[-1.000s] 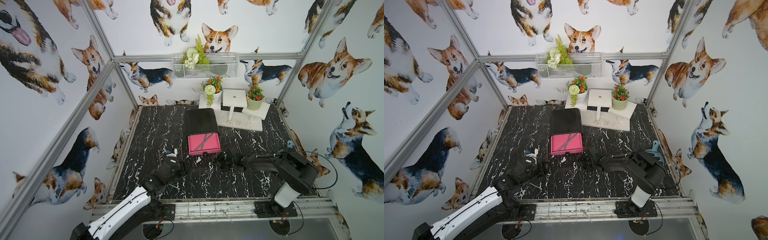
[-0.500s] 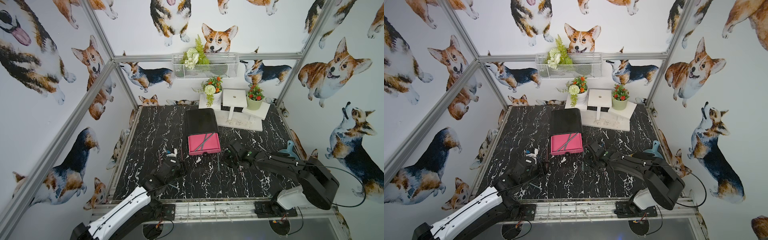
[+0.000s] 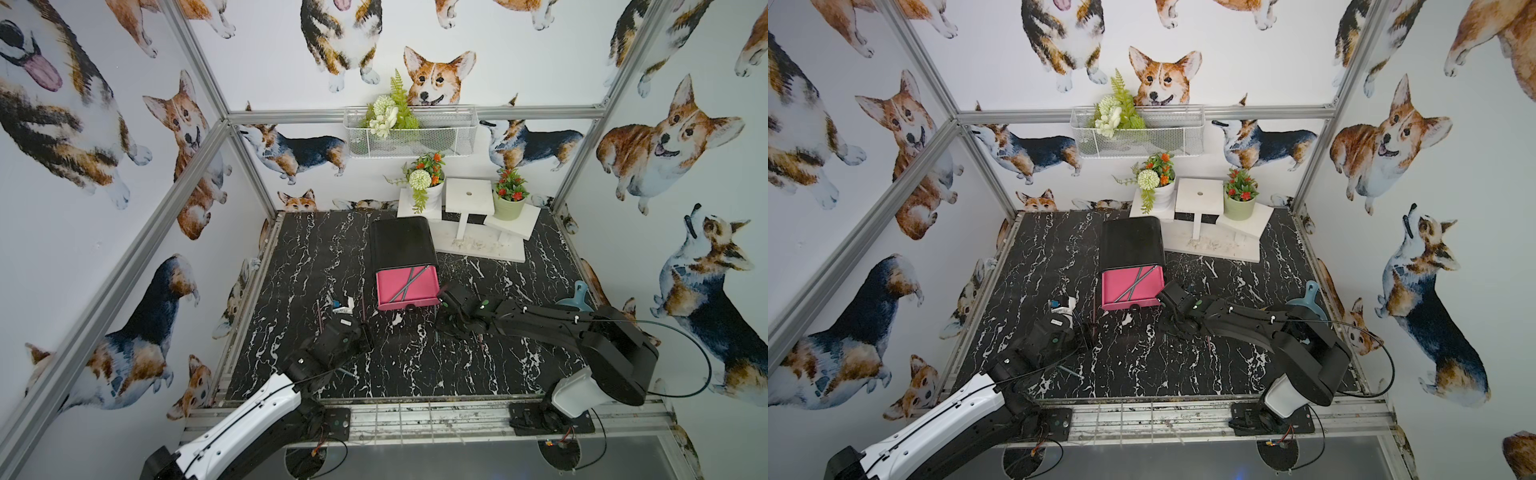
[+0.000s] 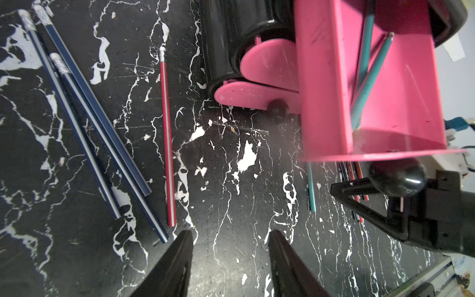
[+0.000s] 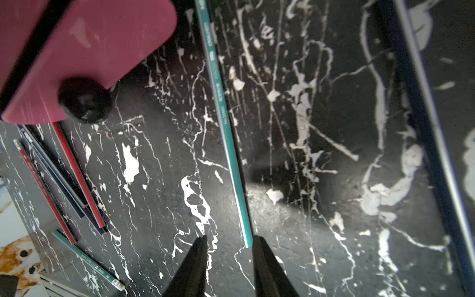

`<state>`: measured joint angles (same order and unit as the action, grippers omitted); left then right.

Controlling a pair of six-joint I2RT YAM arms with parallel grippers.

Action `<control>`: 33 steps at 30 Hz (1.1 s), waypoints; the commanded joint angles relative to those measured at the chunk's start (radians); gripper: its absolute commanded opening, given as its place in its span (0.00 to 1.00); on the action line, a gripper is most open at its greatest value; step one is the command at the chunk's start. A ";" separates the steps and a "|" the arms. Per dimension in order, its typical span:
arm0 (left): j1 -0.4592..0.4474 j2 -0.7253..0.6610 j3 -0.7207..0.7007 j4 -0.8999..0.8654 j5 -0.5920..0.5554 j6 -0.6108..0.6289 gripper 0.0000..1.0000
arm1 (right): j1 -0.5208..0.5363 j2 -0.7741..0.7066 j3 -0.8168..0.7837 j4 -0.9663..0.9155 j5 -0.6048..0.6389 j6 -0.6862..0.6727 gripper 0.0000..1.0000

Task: Please place the pencils in the drawer according to their color
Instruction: Pick up the pencil from the center of the board.

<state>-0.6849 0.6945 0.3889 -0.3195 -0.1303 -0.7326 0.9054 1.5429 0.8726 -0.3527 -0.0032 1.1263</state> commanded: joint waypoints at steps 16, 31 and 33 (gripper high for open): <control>0.001 0.003 0.008 -0.001 -0.018 0.002 0.53 | 0.059 0.071 0.060 -0.150 0.116 -0.116 0.51; 0.002 -0.008 0.009 0.001 -0.037 0.007 0.53 | 0.061 0.273 0.203 -0.393 0.171 -0.148 0.38; 0.002 -0.009 0.009 0.000 -0.036 0.009 0.53 | 0.061 0.276 0.205 -0.402 0.193 -0.152 0.36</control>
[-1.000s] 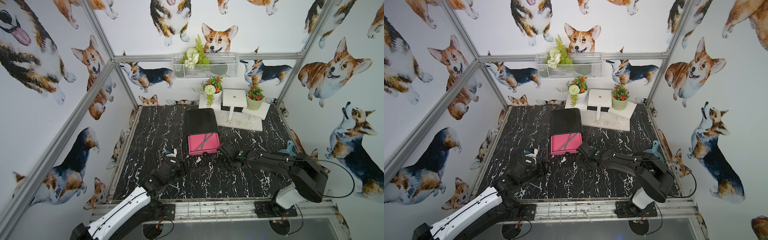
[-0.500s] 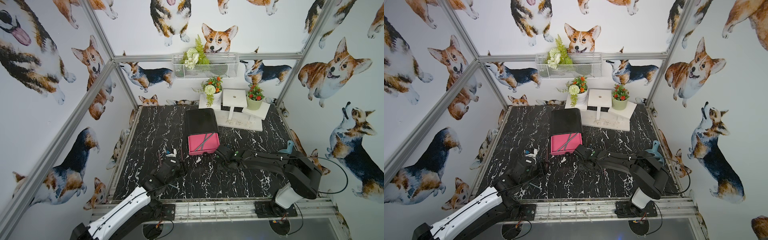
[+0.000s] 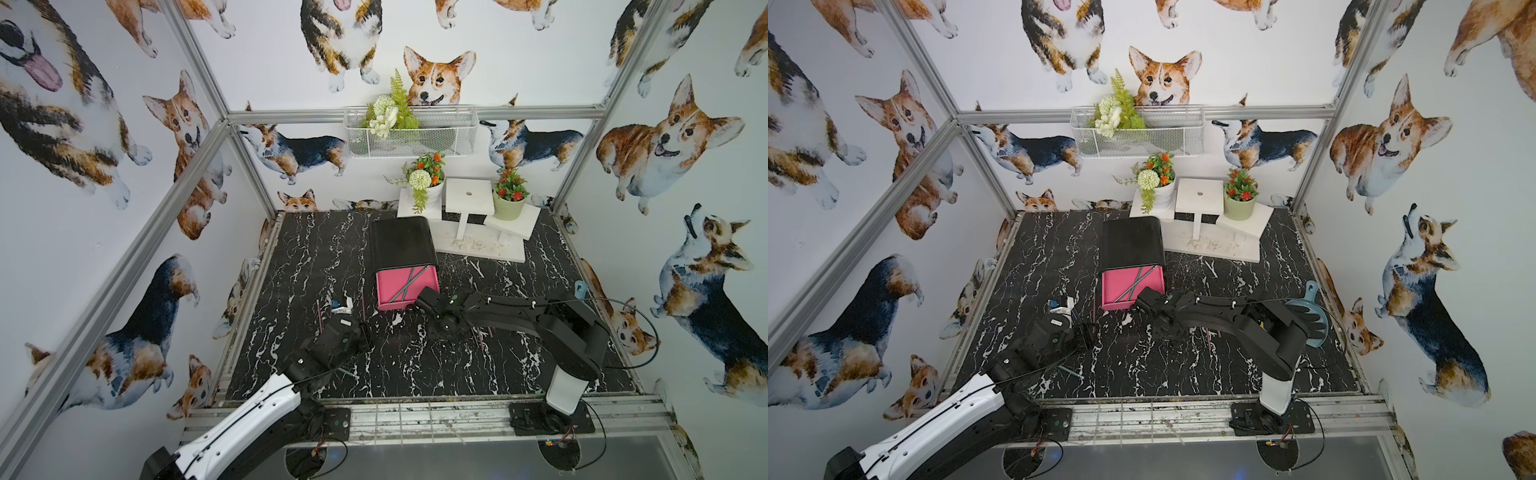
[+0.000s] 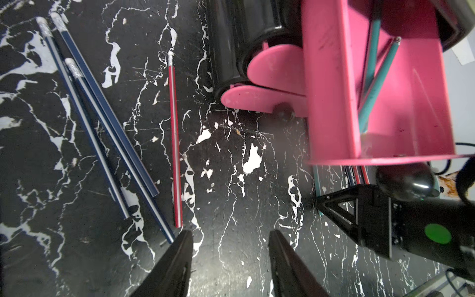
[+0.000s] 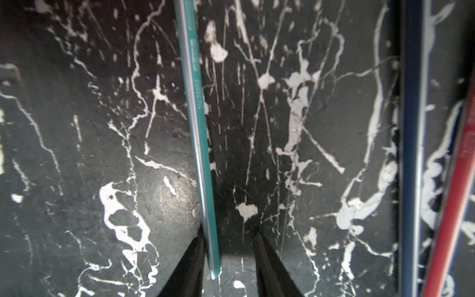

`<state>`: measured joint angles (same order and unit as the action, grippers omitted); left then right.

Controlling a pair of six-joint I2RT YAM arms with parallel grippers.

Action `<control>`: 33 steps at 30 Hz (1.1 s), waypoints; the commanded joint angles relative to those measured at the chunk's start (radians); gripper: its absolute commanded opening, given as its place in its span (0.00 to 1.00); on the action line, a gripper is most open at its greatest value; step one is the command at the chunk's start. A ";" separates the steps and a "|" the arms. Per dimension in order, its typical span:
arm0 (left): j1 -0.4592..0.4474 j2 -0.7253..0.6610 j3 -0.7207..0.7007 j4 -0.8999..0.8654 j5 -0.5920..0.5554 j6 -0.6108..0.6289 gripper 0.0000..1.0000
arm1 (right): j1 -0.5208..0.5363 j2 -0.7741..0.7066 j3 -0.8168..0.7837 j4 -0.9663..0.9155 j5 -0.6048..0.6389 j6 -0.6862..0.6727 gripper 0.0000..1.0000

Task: Please place the pencils in the drawer according to their color
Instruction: Pick up the pencil from the center of the board.

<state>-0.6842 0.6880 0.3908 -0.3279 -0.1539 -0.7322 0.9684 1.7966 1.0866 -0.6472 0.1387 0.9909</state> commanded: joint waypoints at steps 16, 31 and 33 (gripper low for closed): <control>0.002 0.004 0.006 0.004 -0.016 0.004 0.53 | -0.095 0.008 -0.105 0.041 -0.048 -0.092 0.00; 0.002 0.029 0.017 0.004 -0.043 0.007 0.53 | -0.099 -0.285 -0.151 -0.057 -0.003 -0.081 0.00; 0.002 0.035 0.020 0.008 -0.048 0.008 0.53 | -0.099 -0.341 -0.155 -0.076 -0.003 -0.074 0.00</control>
<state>-0.6827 0.7166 0.4000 -0.3321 -0.1825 -0.7319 0.8684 1.5047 0.9360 -0.6582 0.1085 0.9039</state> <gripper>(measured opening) 0.533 0.103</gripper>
